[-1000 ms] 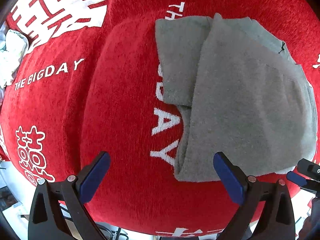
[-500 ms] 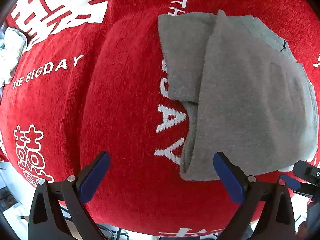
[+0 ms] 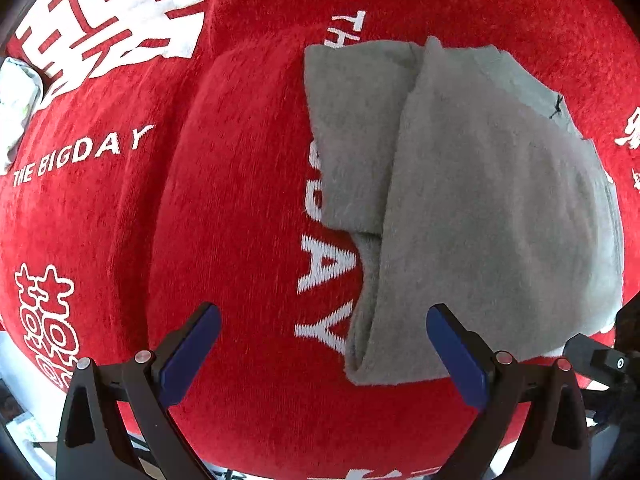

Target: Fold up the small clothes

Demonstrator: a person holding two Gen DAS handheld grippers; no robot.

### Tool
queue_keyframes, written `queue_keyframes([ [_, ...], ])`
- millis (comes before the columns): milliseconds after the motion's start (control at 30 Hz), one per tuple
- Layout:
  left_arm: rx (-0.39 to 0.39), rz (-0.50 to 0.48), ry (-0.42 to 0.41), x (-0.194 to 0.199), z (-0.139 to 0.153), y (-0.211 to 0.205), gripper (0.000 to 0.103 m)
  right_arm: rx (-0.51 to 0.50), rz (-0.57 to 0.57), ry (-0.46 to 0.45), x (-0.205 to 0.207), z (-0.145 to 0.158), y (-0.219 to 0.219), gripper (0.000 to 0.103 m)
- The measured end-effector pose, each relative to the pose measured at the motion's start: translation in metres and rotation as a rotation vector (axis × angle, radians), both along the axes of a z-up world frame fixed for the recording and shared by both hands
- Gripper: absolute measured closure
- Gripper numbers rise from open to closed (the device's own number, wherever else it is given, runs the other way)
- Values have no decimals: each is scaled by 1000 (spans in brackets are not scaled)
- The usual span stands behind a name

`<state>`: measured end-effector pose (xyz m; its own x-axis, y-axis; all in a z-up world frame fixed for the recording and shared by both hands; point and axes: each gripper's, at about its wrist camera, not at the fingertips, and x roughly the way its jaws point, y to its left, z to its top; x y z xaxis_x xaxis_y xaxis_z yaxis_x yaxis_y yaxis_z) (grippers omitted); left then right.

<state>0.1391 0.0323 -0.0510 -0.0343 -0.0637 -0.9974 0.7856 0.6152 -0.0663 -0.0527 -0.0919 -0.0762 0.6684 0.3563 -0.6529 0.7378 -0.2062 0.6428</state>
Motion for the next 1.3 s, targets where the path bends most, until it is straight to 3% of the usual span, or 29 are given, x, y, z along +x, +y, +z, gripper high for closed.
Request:
queue_keyframes([
  [600,6,2,6,30,-22,-7,0,20,-197,-166,28,-14,-2,0],
  [767,-50,60,77,50,-26,-5,0,25,-213,-197,30,-13,-3,0],
  [967,-73,100,94,67,-24,1,0,12,-129,-139,37,-14,4,8],
  [1000,-79,104,106,68,-23,2,0,7,-119,-131,39,-14,4,22],
  [1033,-88,107,120,71,-23,4,0,8,-120,-121,40,-15,3,53],
  [1100,-111,114,151,76,-23,5,0,27,-133,-105,40,-20,1,94],
  [1167,-136,124,195,81,-25,4,0,27,-166,-134,37,-19,-3,94],
  [1300,-230,195,388,91,-34,-7,0,-53,-157,-246,36,8,-19,94],
])
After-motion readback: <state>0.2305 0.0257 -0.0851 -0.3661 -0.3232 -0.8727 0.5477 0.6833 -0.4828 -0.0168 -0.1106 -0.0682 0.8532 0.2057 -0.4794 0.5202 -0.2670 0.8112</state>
